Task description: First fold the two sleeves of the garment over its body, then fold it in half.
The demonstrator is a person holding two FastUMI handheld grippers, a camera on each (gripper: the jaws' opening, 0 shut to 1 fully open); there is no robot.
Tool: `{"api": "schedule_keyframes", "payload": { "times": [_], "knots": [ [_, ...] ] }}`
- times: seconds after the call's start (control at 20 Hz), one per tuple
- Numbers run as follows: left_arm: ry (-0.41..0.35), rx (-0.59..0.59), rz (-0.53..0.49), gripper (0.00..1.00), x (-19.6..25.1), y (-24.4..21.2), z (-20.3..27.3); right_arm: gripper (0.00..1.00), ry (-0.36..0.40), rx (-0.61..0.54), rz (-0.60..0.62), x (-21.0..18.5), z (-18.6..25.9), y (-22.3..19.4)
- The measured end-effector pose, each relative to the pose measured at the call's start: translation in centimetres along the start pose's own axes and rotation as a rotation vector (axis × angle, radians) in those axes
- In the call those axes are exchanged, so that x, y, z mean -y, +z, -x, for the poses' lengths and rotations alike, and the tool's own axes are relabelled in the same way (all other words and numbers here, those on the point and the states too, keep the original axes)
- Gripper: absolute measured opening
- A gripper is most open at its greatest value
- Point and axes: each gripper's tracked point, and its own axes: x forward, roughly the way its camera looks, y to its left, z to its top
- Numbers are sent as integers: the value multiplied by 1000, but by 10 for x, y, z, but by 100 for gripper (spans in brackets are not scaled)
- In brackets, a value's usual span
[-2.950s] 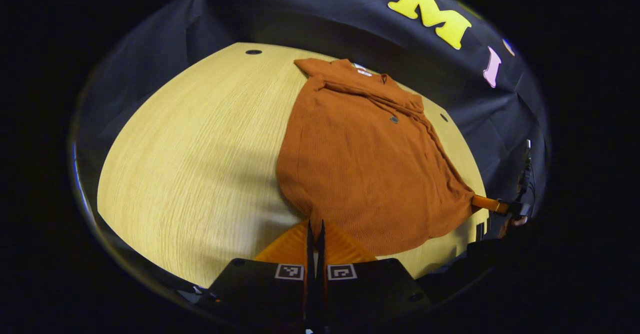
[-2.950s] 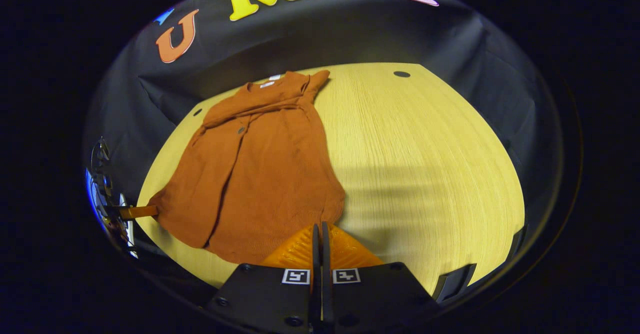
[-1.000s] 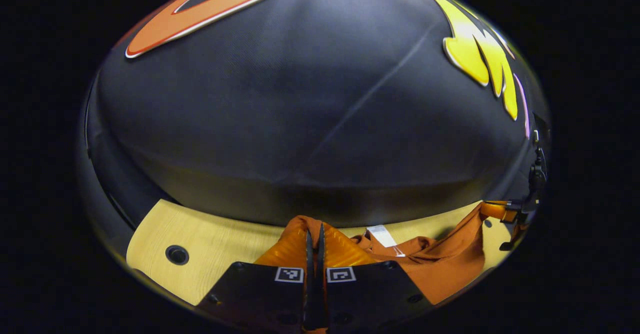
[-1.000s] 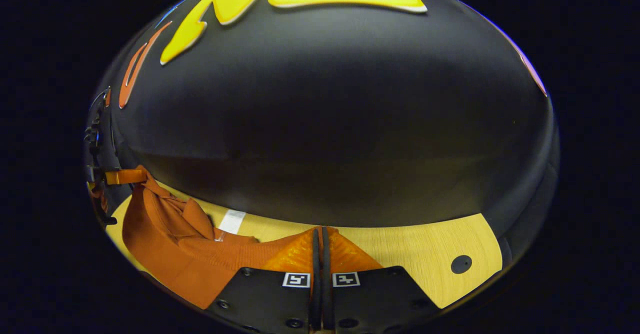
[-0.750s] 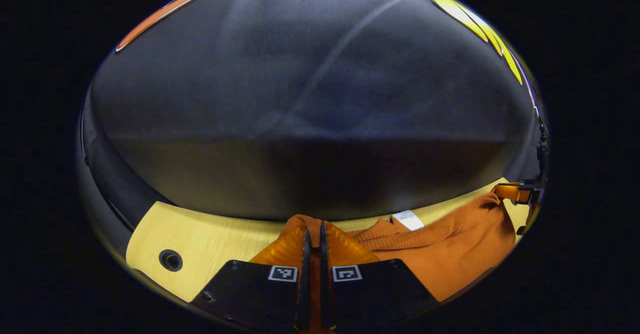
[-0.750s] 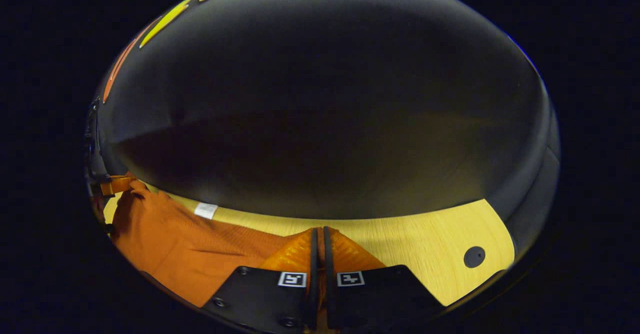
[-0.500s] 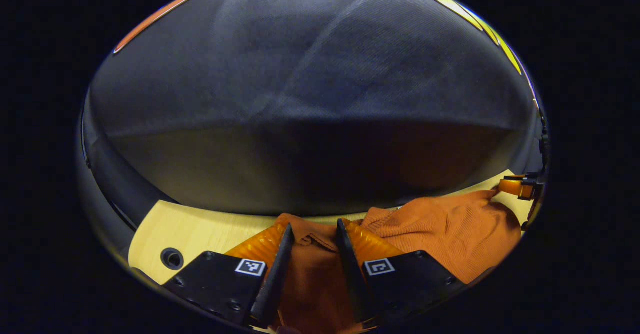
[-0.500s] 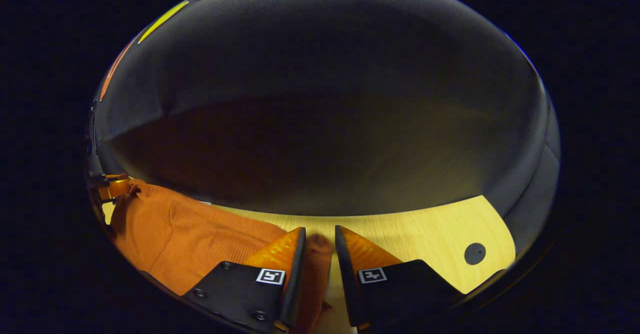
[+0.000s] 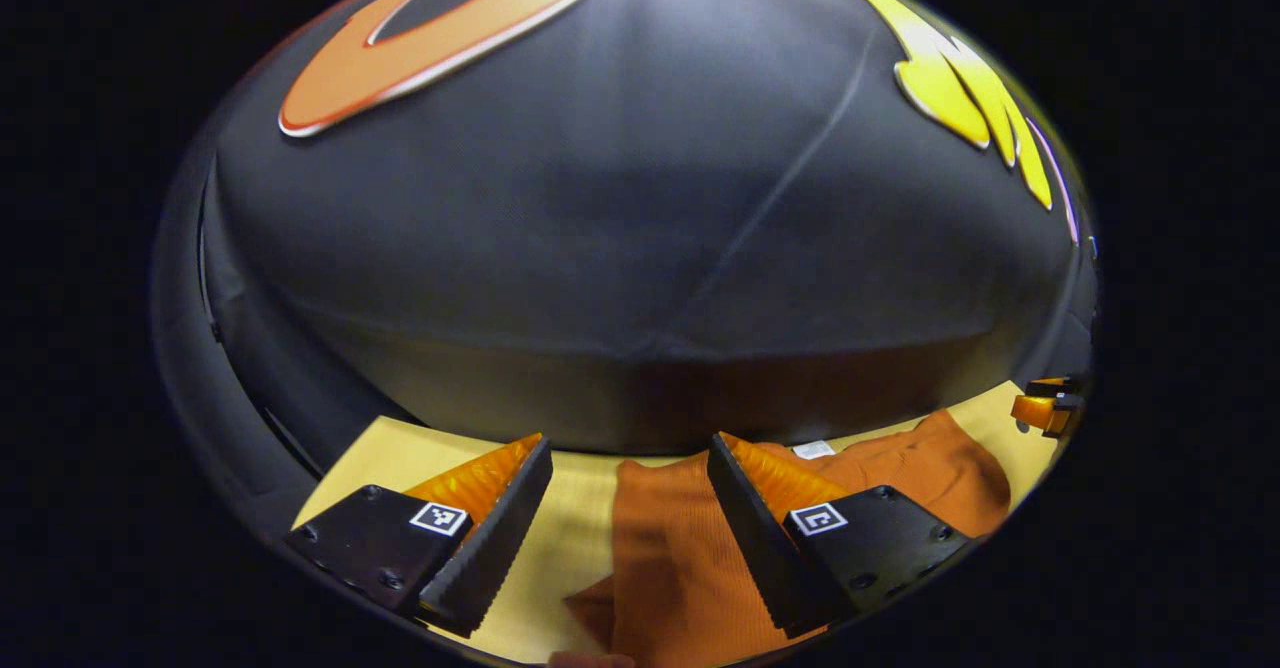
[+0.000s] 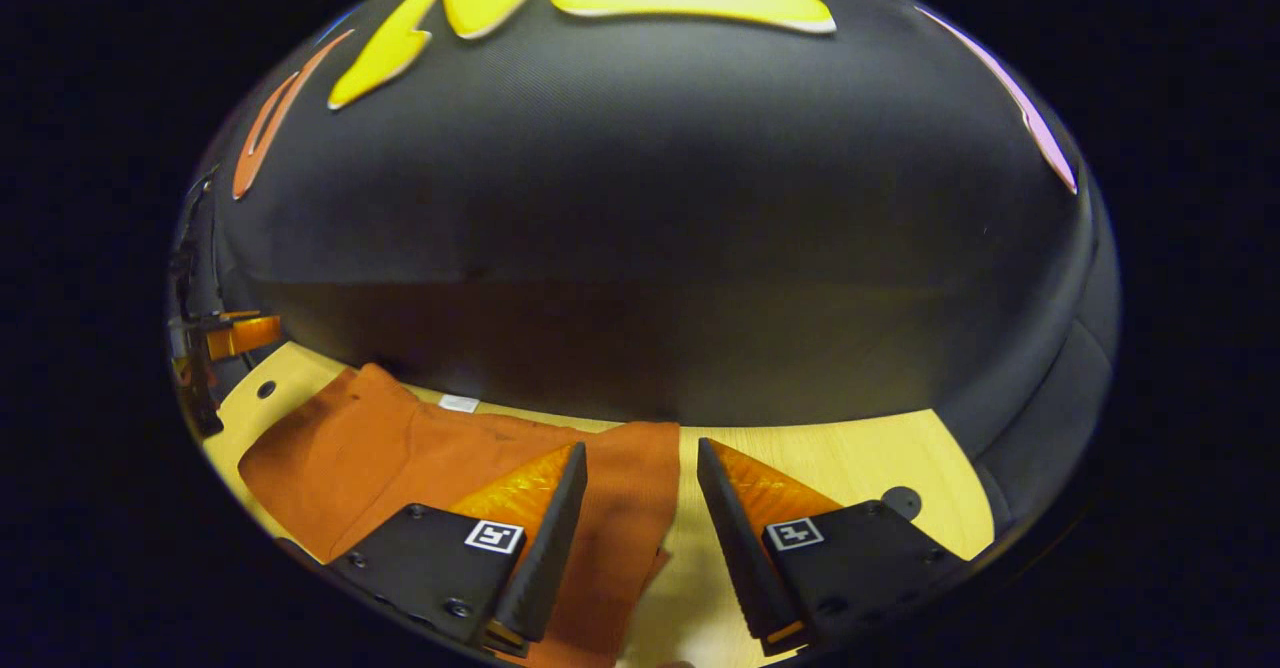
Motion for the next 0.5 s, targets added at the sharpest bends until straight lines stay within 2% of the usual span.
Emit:
{"api": "schedule_keyframes", "payload": {
  "times": [0.1,0.25,0.5],
  "knots": [
    [-4,61,2,100,1,22,37,74,10,50,25,-7,34,21],
    [12,159,-47,100,11,70,104,79,30,130,3,-26,98,63],
    [3,323,-76,99,41,154,234,91,31,380,-82,-48,230,150]
  ]
}}
